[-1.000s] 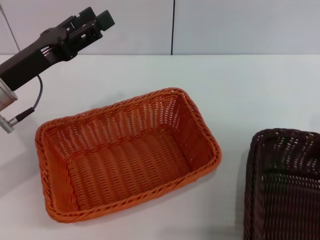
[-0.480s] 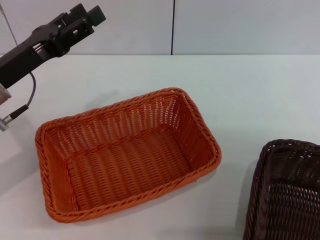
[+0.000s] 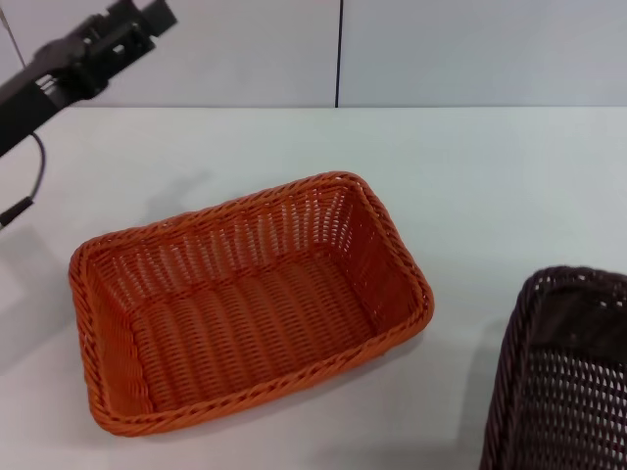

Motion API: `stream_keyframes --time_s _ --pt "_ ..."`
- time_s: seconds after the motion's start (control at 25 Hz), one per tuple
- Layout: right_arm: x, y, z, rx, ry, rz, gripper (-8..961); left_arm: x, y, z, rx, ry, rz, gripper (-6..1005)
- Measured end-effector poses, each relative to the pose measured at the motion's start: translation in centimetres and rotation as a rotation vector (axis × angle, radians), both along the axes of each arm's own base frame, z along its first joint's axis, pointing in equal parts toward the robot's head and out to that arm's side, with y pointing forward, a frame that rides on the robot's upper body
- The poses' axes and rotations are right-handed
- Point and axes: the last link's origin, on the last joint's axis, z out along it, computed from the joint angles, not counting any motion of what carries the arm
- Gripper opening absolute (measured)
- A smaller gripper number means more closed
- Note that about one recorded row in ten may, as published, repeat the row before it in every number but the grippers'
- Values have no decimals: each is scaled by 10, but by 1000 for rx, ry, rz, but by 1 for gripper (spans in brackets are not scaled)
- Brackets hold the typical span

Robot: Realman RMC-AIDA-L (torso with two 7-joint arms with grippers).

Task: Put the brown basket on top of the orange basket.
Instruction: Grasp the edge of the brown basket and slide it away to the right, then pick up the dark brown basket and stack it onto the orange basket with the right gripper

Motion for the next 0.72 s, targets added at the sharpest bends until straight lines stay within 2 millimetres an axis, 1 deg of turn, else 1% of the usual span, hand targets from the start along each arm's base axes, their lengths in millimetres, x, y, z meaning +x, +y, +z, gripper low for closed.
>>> stream_keyframes --time_s 0.28,0.32,0.48,0.72 --pt "-5 -3 1 2 77 5 153 -10 2 12 68 12 34 830" --pt "-5 -3 1 2 77 5 154 -10 2 12 68 12 34 830" --pt "-13 -5 7 14 182 -4 154 -15 0 12 80 25 48 830" --pt "-19 -3 8 31 230 -25 153 -19 -1 10 83 34 58 829"
